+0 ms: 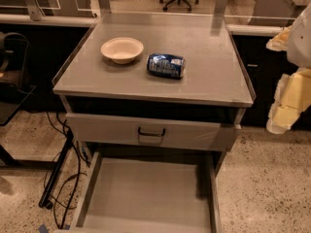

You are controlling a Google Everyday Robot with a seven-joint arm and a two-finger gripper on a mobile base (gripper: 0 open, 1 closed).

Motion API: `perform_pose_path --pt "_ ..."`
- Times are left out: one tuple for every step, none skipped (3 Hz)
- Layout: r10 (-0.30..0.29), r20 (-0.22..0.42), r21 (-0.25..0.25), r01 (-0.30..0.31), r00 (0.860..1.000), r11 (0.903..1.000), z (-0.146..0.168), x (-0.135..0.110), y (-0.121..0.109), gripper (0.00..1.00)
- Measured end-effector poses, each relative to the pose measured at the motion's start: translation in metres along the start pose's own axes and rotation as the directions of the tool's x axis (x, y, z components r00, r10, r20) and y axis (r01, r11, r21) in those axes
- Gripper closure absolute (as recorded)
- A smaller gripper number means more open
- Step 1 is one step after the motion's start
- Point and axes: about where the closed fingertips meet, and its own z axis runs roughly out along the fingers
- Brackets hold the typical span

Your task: Place pepsi can into middle drawer

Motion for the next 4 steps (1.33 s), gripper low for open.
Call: perform_pose_path --pt "0.0 0.0 0.0 0.0 1.0 1.0 0.0 0.0 0.0 0.0" --pt "-0.074 -0.013 0.04 0.075 0.997 0.9964 0.003 -0.024 -0.041 0.0" --pt "-0.172 -0.001 0.094 0.171 0.985 0.9808 0.001 -0.05 -0.085 0.0" --pt "-0.116 0.165 0.187 0.084 0.979 0.9786 -0.001 -0.057 -0.126 0.0"
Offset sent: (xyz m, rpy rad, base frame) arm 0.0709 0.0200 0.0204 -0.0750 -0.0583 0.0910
